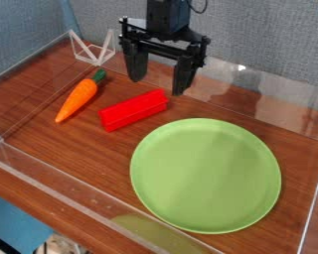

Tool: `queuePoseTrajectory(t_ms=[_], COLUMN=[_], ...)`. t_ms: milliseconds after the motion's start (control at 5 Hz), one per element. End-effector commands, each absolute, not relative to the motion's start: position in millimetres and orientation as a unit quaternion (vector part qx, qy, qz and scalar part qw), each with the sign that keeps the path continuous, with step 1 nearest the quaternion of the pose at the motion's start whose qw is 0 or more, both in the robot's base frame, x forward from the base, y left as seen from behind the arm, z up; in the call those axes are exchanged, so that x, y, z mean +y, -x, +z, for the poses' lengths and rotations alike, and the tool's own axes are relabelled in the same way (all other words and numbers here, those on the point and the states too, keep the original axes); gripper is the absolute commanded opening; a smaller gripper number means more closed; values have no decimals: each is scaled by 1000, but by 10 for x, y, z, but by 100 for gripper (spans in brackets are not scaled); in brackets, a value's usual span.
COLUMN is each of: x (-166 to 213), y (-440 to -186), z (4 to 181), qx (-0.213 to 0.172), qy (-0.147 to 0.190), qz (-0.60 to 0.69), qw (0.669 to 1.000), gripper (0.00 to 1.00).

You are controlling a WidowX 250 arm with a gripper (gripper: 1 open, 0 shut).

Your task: Put the red object on the right side

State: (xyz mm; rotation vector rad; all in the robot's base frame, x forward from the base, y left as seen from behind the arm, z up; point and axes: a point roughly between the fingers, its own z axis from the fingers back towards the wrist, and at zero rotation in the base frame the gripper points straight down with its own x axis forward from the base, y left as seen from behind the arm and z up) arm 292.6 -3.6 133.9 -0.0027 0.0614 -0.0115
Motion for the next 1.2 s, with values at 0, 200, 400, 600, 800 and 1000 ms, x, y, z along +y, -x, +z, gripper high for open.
queuePoseTrajectory(t_ms=[0,200,400,600,800,1000], x=[60,301,557,727,727,635], y=[-2959,-3103,-3256,-3409,-3297,-3165], z=[1168,978,849,742,546,476], qx=[27,20,10,4,4,-1], qy=[-6,-15,-17,-20,-19,-28], qz=[-1,-40,-92,-124,-126,-124], qw=[1000,999,996,992,992,992], gripper=[100,100,100,100,100,100])
